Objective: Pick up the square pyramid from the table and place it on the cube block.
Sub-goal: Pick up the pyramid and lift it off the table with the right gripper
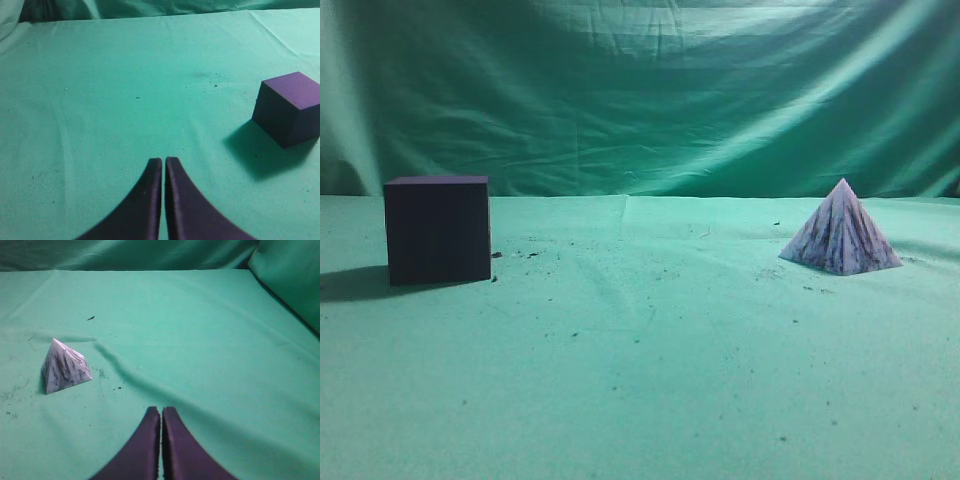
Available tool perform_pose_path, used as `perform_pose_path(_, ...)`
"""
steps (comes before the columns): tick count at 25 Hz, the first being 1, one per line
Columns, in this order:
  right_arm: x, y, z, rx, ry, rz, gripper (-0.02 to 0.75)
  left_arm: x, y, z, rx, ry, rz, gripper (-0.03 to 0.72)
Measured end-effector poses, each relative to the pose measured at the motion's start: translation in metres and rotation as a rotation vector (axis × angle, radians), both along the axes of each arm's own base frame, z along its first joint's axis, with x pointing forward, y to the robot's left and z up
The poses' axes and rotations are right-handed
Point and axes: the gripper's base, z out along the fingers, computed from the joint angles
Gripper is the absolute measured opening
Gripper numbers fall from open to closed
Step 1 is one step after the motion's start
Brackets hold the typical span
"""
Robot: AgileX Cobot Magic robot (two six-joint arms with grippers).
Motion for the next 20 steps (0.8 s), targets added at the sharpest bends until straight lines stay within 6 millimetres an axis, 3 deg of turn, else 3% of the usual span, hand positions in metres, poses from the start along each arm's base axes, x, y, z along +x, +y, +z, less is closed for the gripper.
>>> perform_pose_path(20,0.0000,0.0000,0.0000,-0.005,0.000,0.002,0.000,0.0000,0.0000,0.0000,0.000,0.000,0.000,0.000)
